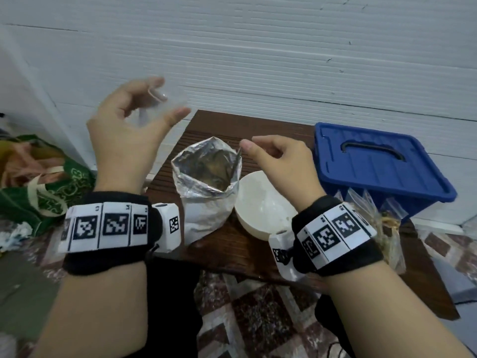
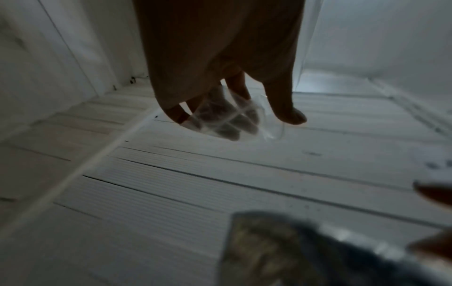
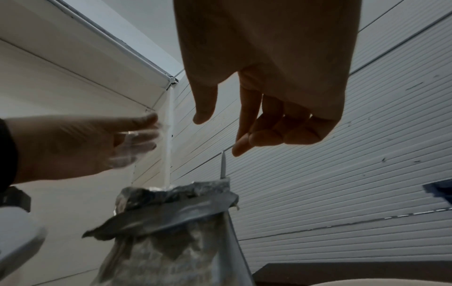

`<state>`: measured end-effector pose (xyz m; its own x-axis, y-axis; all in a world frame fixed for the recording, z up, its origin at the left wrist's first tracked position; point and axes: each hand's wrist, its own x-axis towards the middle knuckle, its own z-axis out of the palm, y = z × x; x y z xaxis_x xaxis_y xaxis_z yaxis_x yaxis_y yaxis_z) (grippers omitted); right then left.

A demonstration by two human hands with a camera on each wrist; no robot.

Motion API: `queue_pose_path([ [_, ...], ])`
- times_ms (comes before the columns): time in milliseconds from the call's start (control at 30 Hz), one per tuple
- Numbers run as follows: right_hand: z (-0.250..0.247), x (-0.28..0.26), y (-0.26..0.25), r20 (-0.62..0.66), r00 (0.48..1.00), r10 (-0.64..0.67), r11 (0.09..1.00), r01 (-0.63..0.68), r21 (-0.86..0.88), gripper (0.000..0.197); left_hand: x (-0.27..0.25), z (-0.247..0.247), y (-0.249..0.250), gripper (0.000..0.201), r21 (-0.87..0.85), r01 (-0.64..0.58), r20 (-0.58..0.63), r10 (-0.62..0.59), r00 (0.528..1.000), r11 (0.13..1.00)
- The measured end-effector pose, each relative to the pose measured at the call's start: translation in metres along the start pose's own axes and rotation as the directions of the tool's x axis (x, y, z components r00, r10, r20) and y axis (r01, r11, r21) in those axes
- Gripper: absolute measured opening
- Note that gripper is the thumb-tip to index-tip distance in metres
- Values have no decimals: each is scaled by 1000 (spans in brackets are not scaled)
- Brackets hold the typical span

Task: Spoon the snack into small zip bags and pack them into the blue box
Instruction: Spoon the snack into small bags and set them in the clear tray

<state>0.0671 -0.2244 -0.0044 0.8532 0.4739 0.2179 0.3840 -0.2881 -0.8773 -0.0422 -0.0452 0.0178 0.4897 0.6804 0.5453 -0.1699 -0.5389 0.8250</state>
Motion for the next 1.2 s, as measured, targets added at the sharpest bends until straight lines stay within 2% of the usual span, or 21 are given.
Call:
queue_pose_path([
  [200,26,8,2,-32,999,-42,987,36,-154,13,-6,6,-33,44,173,148,199,-181,963,974],
  [367,36,13,6,-94,994,-62,984,45,-173,23,-11,16,-47,51,265,62,316,-147,937,962],
  [467,39,21,10,-76,995,-65,961,42,-272,20,-14,18,-48,53,257,43,315,-126,941,966],
  [567,41,21,10,-77,979,-187,929,151,-338,15,-15,17,-48,55,251,20,310,-100,945,968],
  [667,40,16,8,-125,926,-355,874,282,-394,16,-16,15,-47,54,242,10,304,-86,949,970],
  [733,39,12,6,-33,920,-391,830,337,-444,17,-17,15,-46,53,229,9,304,-80,949,974],
  [833,42,7,5,144,942,-302,844,335,-419,17,-17,17,-47,53,235,2,298,-74,952,972],
  [900,46,4,7,176,956,-236,896,284,-340,20,-17,17,-47,54,258,-4,295,-75,953,966],
  [1033,45,4,8,33,996,-85,986,89,-138,26,-17,18,-46,56,277,-3,304,-85,949,961],
  [1200,34,13,6,-140,987,84,995,-90,-36,33,-18,17,-42,56,218,76,284,-138,949,973],
])
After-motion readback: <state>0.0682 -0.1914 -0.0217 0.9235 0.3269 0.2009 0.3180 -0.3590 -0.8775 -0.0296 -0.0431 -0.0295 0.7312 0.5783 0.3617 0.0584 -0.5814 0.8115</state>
